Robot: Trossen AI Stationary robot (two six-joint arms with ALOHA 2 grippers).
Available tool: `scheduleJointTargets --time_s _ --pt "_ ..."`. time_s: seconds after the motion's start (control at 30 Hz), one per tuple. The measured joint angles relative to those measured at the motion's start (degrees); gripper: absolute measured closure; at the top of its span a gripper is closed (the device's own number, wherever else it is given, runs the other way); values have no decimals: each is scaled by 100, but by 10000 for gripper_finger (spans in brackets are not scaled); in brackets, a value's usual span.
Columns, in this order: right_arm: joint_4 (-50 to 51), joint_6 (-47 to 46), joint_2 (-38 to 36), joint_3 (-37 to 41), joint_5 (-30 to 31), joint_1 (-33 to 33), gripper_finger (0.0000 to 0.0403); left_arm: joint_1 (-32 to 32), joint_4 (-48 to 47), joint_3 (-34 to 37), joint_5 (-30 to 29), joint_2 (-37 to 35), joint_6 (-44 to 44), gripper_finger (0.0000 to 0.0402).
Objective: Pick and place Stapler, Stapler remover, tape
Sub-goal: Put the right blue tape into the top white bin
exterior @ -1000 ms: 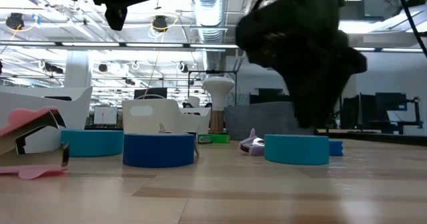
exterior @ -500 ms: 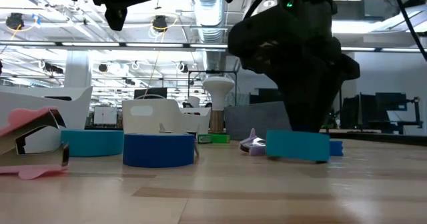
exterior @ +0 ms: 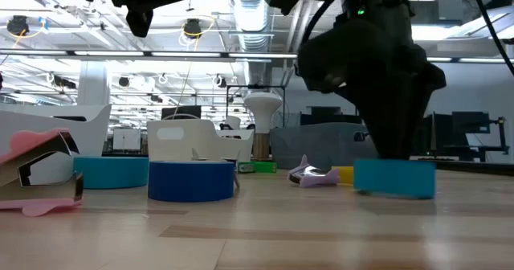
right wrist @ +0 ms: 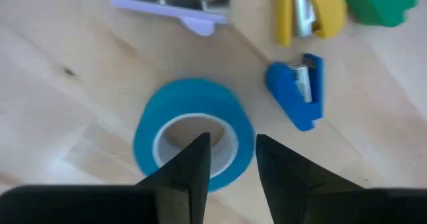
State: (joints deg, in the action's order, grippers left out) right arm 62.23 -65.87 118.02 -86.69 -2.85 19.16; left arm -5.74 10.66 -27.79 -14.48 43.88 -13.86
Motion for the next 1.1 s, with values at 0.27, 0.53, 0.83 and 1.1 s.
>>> scheduleJointTargets --time_s 0.27,0.53,0.83,1.1 --pt "27 269 43 -46 141 -24 289 0 -17 0 0 0 2 394" --pt "-12 363 42 -46 137 -24 289 2 -24 0 0 0 2 394" --pt "-207 728 46 -46 -2 -2 289 0 -33 0 0 0 -5 394" --pt "-206 1319 52 -46 -199 109 289 0 -37 2 0 0 -7 394"
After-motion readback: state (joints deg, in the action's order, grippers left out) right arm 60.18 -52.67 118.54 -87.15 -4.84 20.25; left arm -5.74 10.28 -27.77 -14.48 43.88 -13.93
